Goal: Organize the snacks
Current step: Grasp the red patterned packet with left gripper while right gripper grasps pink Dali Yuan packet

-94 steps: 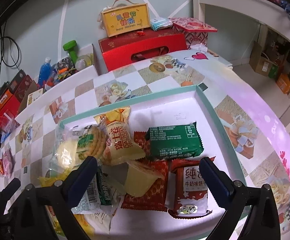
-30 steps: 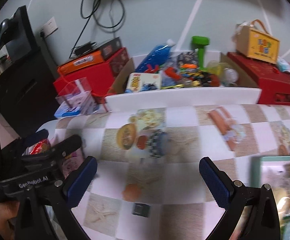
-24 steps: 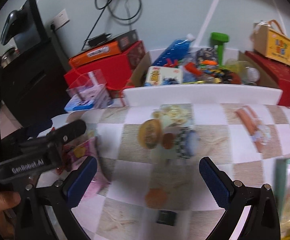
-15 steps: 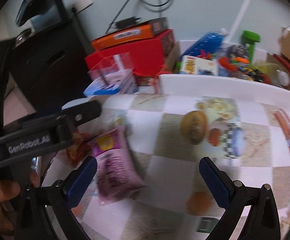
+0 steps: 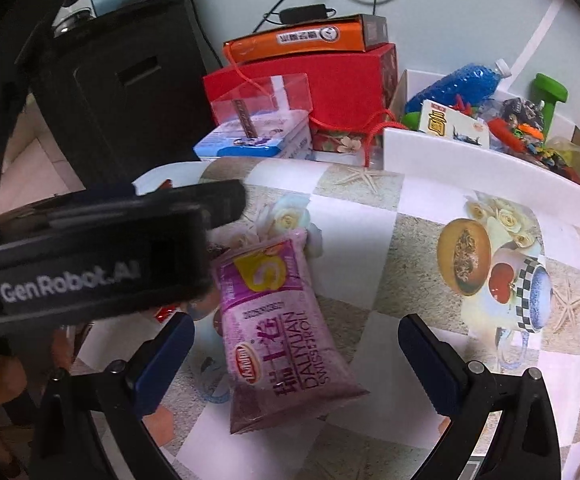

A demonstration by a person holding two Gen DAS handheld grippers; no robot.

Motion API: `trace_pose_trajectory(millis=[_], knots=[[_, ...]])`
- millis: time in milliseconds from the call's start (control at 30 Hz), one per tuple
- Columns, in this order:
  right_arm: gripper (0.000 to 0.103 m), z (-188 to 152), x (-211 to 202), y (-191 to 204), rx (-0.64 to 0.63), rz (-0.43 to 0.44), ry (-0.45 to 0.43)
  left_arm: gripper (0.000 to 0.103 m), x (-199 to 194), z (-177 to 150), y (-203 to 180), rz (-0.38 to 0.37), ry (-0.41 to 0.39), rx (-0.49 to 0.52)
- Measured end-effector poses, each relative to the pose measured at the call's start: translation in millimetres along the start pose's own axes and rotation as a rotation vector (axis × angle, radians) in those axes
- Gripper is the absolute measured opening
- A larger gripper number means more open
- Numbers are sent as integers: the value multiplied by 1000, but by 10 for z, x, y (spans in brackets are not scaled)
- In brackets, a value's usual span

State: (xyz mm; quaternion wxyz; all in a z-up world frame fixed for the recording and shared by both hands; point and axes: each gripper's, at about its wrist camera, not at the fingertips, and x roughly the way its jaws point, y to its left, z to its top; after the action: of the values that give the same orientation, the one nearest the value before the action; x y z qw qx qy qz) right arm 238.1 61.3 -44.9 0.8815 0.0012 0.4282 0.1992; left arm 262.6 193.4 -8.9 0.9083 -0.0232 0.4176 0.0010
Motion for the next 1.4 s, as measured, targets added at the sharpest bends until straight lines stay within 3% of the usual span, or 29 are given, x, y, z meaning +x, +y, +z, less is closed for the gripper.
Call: trace_pose_trajectory(millis=[200,367,767,1033,1300,1367,1400], knots=[[103,-7,15,-149,37,-35,2,103,71,-48,68,36,41,-1],[103,-20,6,-172,43,-39,5,103,104,-78,51,13,61,1],[72,11,-16,-113,2,-28,-24,103,209,-97,-91,-82,86,17],[68,26,1,-135,0,-11,-31,103,273,-113,-45,-133,94,-21],[67,-30,-69,-276,21,-58,-37,102,292,-139,-72,-138,101,-12],[67,-45,-104,-365,43,-75,-39,97,314,-149,-78,-134,110,-7],[67,-55,-125,-414,54,-84,-40,88,332,-153,-78,-137,115,-7]])
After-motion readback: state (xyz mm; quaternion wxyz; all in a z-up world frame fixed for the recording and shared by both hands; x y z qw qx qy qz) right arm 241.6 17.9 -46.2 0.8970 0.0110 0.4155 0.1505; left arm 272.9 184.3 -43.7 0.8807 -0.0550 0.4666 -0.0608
